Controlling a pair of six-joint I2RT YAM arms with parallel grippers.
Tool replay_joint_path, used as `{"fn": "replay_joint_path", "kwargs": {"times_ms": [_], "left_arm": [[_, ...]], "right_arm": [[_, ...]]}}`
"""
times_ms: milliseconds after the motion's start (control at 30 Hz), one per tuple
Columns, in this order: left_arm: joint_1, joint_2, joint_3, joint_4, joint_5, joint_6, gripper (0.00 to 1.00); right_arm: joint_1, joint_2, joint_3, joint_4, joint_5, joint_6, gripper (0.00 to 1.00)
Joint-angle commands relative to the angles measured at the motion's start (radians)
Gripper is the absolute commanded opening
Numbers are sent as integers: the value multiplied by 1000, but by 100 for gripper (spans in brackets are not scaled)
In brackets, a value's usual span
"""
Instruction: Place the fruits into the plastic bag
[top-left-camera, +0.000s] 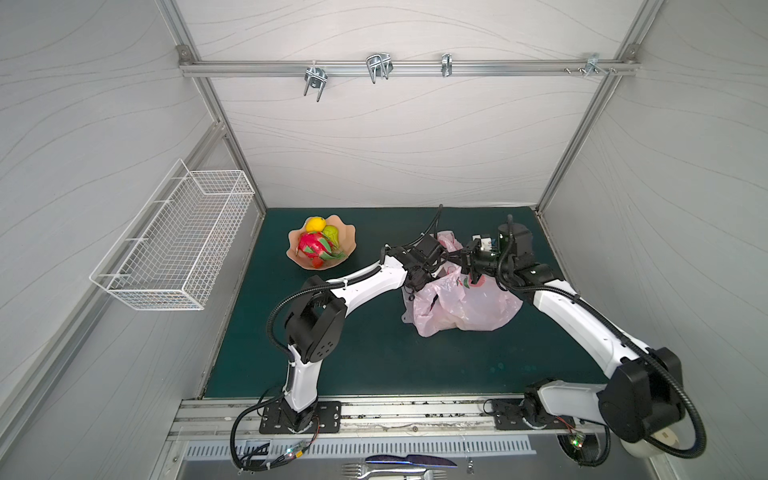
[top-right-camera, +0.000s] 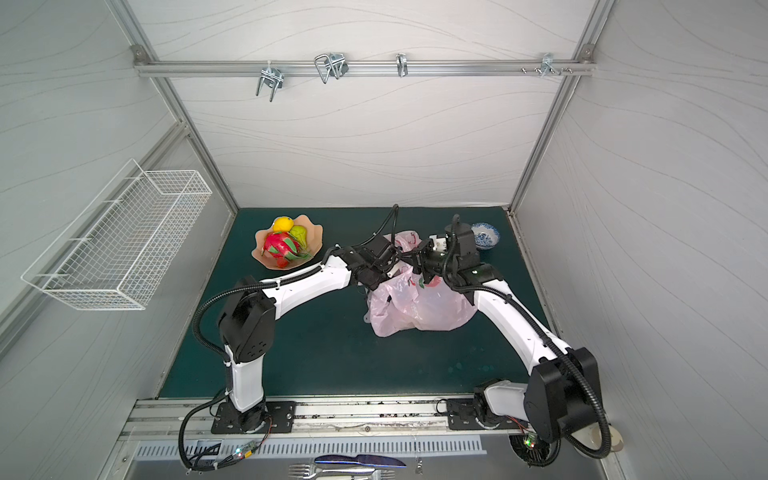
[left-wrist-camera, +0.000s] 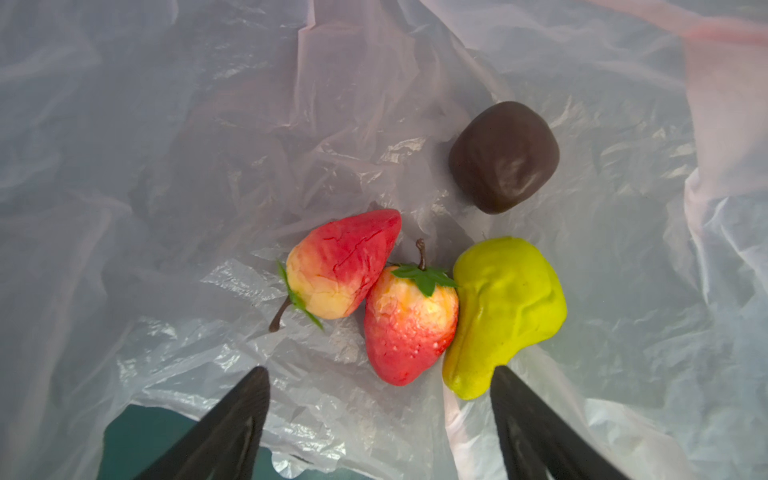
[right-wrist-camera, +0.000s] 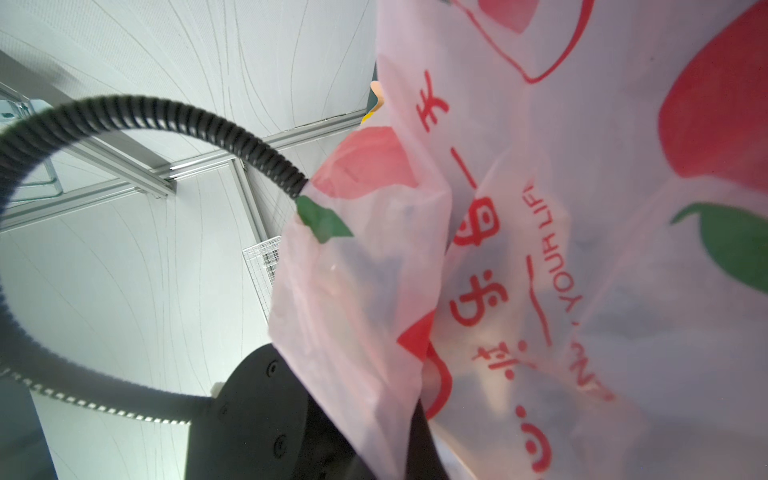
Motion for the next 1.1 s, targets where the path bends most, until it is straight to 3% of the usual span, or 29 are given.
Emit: {"fn": "replay_joint_path", "kwargs": {"times_ms": [0,767,1067], "left_arm": [[-11,22,43,7,-14,2,85],[87,-220,-207,103,68,7,85],[179,-370,-323,137,91,-24,85]], "right_arm": [[11,-20,14,40,-28,22,0],[-110,-92,-31,-58,-59,-28,0],[-123,-79,-16,-84,-68,-47,0]]}}
